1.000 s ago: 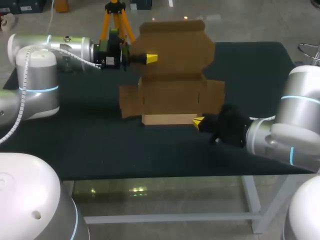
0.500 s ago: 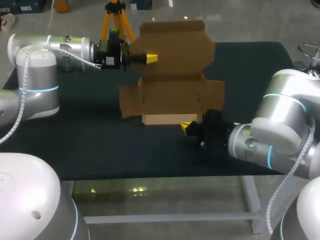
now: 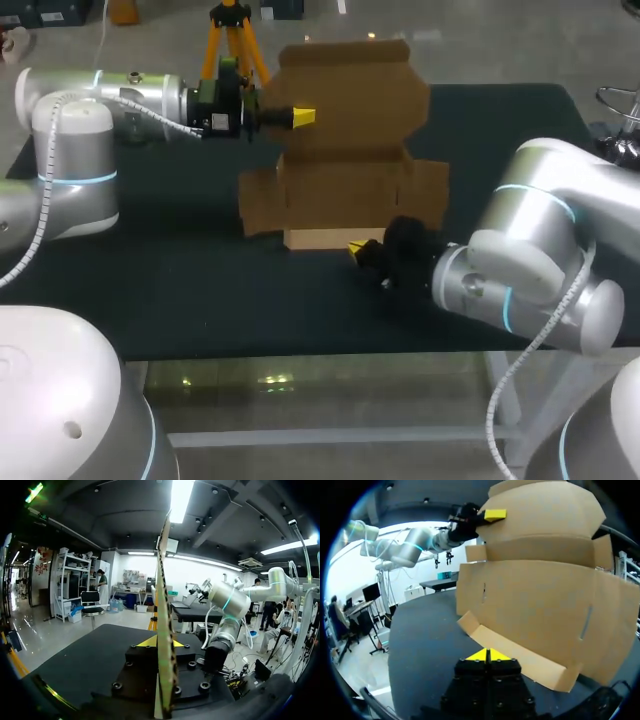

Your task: Assemble the packaging by folding the flat box into shape, placing the metal phone stand inside, and closing the box properly

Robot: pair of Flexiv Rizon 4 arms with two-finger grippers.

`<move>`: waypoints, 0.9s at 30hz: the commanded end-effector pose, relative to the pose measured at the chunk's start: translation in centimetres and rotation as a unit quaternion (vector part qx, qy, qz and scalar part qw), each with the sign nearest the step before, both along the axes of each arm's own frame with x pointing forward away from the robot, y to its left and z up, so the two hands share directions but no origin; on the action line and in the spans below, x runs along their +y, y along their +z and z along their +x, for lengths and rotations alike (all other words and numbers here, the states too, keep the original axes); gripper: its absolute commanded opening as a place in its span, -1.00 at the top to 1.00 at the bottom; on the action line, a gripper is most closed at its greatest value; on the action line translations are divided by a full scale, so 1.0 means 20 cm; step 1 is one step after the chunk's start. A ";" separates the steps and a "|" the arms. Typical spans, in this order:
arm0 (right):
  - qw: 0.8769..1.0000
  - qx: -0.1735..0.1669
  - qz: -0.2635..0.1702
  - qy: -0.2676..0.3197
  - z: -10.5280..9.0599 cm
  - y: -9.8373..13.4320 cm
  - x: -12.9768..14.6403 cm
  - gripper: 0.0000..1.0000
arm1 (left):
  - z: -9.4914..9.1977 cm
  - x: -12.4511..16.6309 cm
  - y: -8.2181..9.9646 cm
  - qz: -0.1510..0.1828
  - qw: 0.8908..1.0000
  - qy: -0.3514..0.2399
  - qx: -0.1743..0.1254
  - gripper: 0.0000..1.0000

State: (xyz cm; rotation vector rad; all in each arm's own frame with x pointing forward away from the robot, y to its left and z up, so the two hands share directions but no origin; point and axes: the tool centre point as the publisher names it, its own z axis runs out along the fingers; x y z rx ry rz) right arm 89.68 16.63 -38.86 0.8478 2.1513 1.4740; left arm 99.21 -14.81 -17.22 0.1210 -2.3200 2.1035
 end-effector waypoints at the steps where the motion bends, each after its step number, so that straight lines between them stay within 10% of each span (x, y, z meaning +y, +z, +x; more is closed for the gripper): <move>1: 0.997 -0.021 -0.019 -0.075 0.04 -0.03 0.05 1.00 | 0.00 0.00 -0.01 -0.001 1.000 -0.005 0.001 1.00; 27: 0.995 0.006 0.005 -0.097 0.20 -0.14 0.07 1.00 | 0.03 0.00 -0.05 0.010 1.000 -0.019 0.003 1.00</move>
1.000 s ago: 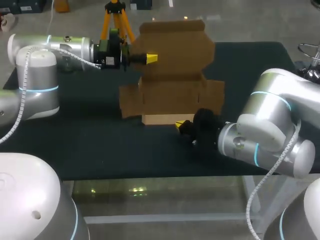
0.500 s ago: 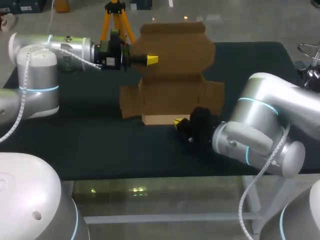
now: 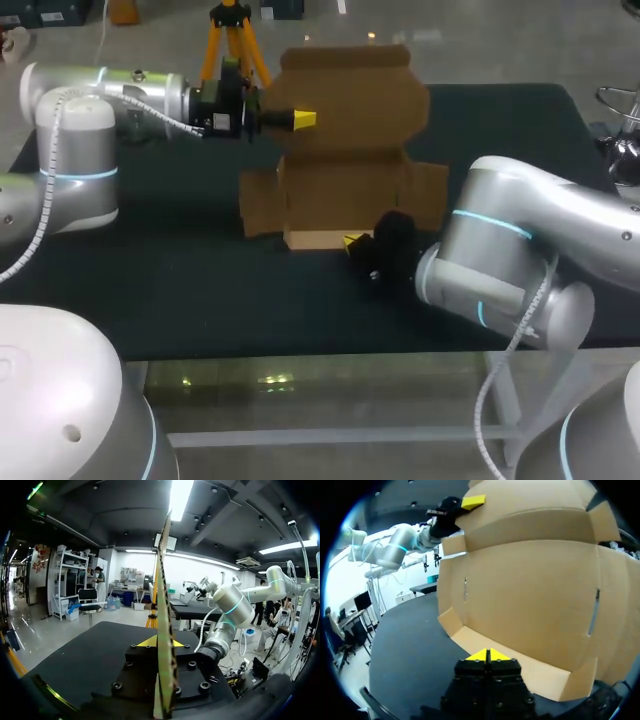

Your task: Assemble the packaging by folding the flat box into shape, placing the metal phone stand inside, and closing the box properly

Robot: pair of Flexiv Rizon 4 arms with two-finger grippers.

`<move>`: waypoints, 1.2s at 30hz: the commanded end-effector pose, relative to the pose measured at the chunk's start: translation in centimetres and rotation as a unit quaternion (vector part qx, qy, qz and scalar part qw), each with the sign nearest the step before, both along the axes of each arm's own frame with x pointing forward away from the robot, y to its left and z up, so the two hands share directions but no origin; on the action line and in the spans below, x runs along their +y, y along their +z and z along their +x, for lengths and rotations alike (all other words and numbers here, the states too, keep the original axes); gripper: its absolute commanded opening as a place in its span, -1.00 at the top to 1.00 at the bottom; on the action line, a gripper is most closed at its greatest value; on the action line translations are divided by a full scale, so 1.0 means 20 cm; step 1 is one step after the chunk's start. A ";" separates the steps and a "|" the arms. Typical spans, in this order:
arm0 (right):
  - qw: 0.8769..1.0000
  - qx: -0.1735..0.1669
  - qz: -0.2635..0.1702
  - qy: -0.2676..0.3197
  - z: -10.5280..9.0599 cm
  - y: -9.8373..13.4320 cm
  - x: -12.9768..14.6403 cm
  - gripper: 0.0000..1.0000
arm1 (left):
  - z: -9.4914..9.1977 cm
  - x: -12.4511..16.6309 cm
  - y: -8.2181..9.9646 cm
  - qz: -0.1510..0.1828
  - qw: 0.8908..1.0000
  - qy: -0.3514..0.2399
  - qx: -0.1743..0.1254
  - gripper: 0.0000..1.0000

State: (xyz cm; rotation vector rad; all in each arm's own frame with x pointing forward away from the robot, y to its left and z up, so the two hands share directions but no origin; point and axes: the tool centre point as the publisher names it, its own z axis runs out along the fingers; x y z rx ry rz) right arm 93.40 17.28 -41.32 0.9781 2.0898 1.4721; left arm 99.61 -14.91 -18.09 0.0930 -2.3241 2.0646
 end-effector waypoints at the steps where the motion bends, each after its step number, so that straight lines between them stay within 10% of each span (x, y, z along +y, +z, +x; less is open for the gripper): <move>1: 0.998 -0.010 -0.015 -0.054 0.02 -0.02 0.03 1.00 | 0.00 0.01 -0.01 0.000 1.000 -0.005 0.000 1.00; 36: 0.997 0.023 0.004 -0.078 0.04 -0.10 0.04 1.00 | 0.00 0.02 -0.03 0.013 1.000 -0.007 0.003 1.00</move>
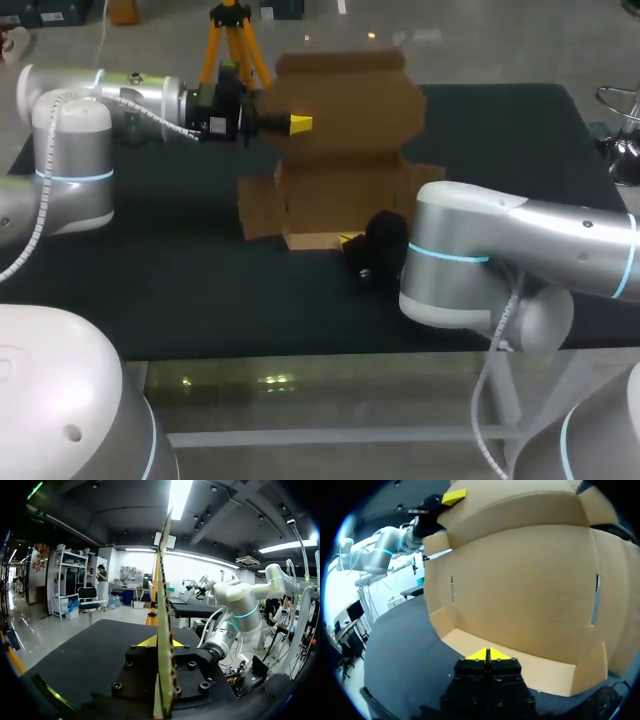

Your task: Assemble the packaging by folding the flat box into shape, placing the metal phone stand inside, and closing the box properly

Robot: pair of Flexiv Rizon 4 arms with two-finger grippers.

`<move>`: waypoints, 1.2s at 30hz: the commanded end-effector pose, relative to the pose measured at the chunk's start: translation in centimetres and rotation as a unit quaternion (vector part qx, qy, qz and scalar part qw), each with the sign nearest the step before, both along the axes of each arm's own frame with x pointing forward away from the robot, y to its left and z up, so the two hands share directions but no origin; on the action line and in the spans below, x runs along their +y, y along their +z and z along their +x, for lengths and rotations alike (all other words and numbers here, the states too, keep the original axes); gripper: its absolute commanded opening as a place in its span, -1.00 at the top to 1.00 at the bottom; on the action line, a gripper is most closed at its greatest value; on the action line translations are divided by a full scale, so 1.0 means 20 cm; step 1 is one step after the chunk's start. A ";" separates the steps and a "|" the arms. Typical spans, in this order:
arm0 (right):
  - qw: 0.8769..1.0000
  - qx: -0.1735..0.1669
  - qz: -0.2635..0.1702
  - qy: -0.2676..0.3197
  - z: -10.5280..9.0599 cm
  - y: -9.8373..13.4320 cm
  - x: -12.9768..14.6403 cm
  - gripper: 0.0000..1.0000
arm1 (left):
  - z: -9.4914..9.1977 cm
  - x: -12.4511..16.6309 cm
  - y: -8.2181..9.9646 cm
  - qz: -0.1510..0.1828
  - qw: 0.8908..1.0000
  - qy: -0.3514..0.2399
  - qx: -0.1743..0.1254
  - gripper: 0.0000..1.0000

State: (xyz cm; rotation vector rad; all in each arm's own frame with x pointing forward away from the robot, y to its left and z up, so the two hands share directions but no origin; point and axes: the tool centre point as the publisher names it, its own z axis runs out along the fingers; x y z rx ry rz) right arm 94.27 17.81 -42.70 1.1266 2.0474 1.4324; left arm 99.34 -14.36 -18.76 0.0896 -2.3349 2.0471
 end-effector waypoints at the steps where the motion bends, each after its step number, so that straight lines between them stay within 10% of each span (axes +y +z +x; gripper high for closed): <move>1: 0.999 -0.007 -0.006 -0.030 -0.01 -0.04 0.01 1.00 | 0.01 -0.01 0.00 0.010 1.000 -0.006 0.003 1.00; 36: 0.999 -0.007 -0.006 -0.030 -0.01 -0.04 0.01 1.00 | -0.16 -0.03 -0.08 0.016 0.999 -0.004 0.036 1.00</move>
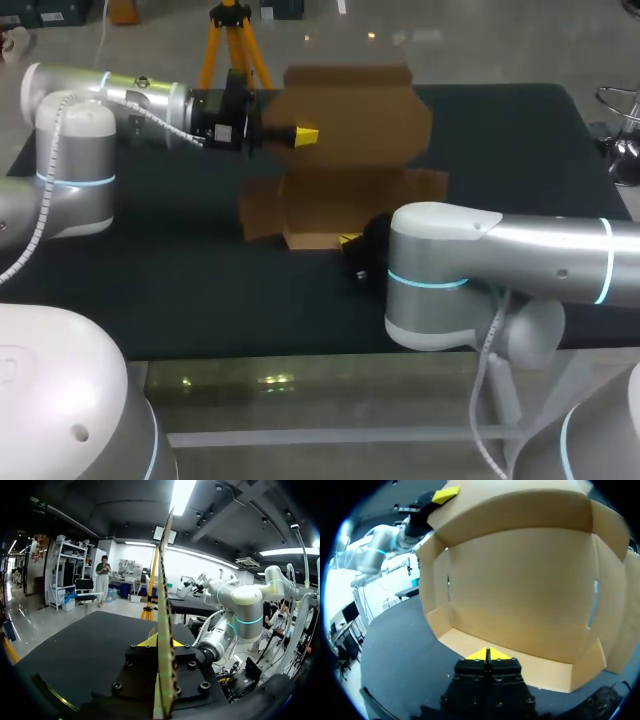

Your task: Assemble the packaging by folding the flat box into shape, placing the metal phone stand inside, and closing the box properly

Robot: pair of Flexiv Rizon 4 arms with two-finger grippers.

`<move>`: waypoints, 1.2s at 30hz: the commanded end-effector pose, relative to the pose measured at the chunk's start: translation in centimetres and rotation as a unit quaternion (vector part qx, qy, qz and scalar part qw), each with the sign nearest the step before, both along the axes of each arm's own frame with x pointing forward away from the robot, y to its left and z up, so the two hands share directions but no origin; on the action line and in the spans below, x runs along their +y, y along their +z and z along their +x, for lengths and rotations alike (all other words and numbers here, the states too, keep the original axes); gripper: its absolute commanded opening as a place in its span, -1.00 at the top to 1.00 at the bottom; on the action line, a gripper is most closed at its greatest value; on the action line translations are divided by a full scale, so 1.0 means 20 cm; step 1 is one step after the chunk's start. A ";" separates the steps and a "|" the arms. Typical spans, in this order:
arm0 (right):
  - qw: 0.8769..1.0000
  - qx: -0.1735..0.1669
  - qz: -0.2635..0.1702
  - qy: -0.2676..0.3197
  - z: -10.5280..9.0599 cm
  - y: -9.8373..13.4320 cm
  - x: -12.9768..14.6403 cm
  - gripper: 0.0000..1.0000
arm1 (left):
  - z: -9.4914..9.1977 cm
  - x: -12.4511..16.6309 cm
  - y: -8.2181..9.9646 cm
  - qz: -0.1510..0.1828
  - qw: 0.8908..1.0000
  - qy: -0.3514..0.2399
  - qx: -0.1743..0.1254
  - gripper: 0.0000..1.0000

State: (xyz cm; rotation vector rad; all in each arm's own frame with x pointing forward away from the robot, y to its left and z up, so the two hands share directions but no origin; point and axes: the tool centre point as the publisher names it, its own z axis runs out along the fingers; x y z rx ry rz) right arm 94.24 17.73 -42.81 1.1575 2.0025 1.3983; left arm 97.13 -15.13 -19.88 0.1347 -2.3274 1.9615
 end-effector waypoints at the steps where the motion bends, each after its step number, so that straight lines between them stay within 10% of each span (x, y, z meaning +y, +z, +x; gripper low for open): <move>1: 1.000 -0.003 -0.001 -0.005 -0.01 -0.03 0.02 1.00 | -0.06 0.00 -0.03 -0.002 1.000 0.006 0.003 1.00; 36: 1.000 -0.003 -0.001 -0.005 -0.01 -0.03 0.02 1.00 | -0.16 -0.01 -0.14 0.004 0.999 0.006 0.051 1.00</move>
